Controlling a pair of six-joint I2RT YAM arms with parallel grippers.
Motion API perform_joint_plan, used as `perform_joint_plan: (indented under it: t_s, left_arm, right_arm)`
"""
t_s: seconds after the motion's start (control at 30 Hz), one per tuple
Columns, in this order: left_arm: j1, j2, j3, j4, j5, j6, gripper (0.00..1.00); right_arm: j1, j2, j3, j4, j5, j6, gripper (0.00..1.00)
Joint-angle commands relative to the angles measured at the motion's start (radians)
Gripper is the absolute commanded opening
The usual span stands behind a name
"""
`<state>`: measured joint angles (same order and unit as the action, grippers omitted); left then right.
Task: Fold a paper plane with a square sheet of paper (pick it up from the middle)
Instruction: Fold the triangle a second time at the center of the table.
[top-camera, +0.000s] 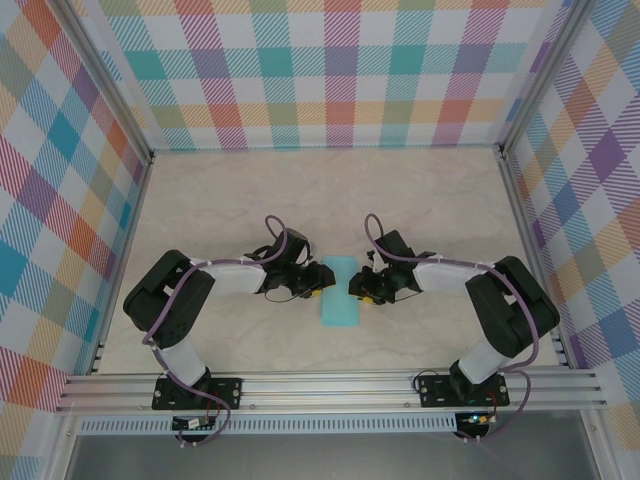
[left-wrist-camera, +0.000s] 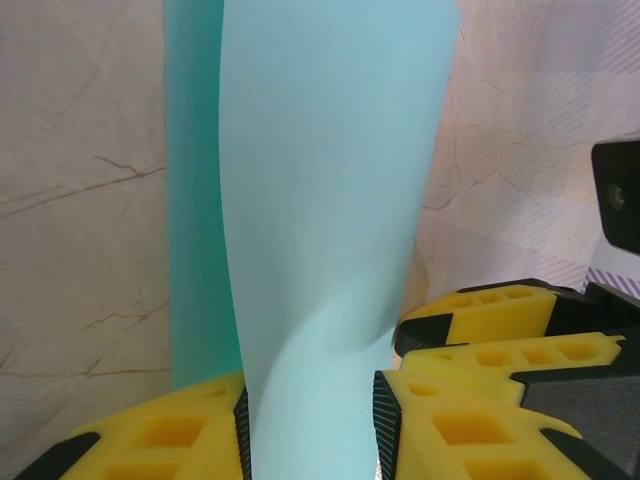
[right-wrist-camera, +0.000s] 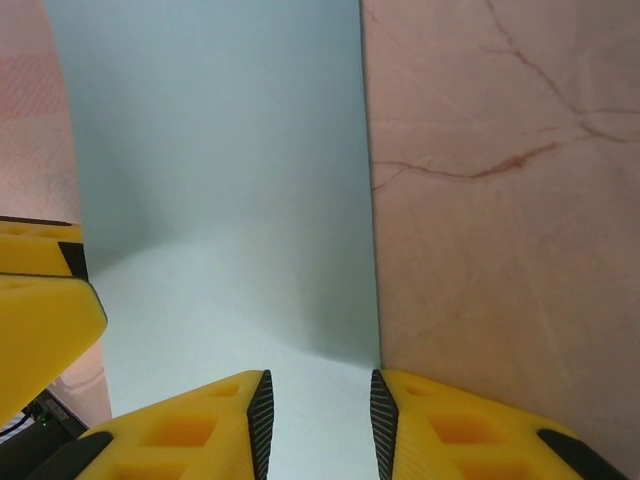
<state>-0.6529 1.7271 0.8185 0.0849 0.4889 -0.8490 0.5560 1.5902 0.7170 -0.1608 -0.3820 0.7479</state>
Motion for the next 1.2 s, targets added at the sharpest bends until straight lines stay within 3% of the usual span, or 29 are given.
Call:
perform_joint_plan:
  t_s: [0.0,0.17,0.37,0.6,0.77,1.17]
  left_arm:
    - [0.000,0.005,-0.010,0.001,-0.005,-0.006,0.35]
    - [0.001,0.005,-0.005,-0.007,-0.011,-0.008,0.30]
    - [0.000,0.017,0.015,-0.020,-0.011,-0.003,0.20]
    - [0.000,0.037,0.093,-0.150,-0.024,0.099,0.04]
    - [0.000,0.045,0.124,-0.185,-0.018,0.121,0.03]
    - [-0.001,0.031,0.130,-0.196,0.003,0.114,0.09]
  right_arm:
    - [-0.007,-0.081,-0.015,-0.040,0.033,-0.013,0.36]
    - [-0.006,-0.202,-0.025,-0.128,0.108,-0.060,0.44]
    - [-0.001,-0.273,-0.051,-0.153,0.078,-0.129,0.54]
    - [0.013,-0.357,-0.115,-0.132,0.081,-0.142,0.57]
    - [0.075,-0.401,-0.128,-0.105,0.089,-0.176,0.60]
    - [0.429,-0.358,-0.073,-0.030,0.535,-0.338,0.66]
